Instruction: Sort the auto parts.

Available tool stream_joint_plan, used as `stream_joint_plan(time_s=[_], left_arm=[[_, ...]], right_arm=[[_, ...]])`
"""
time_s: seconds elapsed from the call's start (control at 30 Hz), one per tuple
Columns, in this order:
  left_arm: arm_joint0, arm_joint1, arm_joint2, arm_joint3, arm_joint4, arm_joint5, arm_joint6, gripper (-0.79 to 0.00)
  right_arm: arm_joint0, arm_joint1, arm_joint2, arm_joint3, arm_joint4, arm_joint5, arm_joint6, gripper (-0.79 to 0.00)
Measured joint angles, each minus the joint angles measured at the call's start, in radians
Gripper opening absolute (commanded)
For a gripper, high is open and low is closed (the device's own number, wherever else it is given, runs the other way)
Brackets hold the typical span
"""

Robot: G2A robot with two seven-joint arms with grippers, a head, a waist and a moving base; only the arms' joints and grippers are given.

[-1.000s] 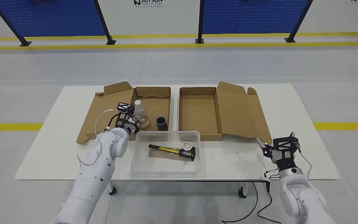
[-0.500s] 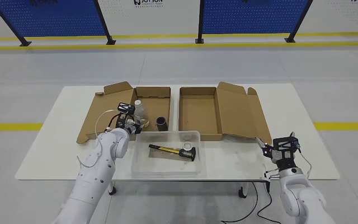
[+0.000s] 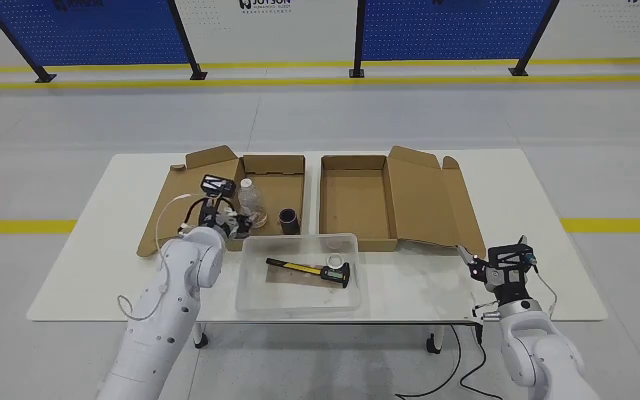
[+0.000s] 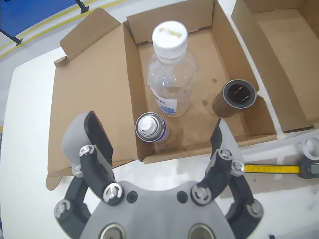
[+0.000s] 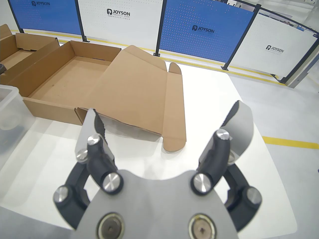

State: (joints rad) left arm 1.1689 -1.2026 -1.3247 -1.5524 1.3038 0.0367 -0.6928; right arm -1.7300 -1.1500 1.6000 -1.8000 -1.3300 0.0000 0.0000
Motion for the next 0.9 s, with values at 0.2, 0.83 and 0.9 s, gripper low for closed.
stream_joint_plan(time_s=[0.2, 0.83, 0.9], left_arm=[[0.094, 0.01, -0.054, -0.188, 0.008, -0.011, -0.041, 0.0], [0.376, 0.034, -0.326, -0.416, -0.029, -0.07, 0.077, 0.0], [0.393, 0.036, -0.351, -0.424, -0.022, -0.074, 0.084, 0.0]], right_arm=[[0.0, 0.0, 0.0, 0.0, 0.0, 0.0, 0.0, 0.0], [0.0, 0.0, 0.0, 0.0, 0.0, 0.0, 0.0, 0.0], [0.0, 0.0, 0.0, 0.0, 0.0, 0.0, 0.0, 0.0]])
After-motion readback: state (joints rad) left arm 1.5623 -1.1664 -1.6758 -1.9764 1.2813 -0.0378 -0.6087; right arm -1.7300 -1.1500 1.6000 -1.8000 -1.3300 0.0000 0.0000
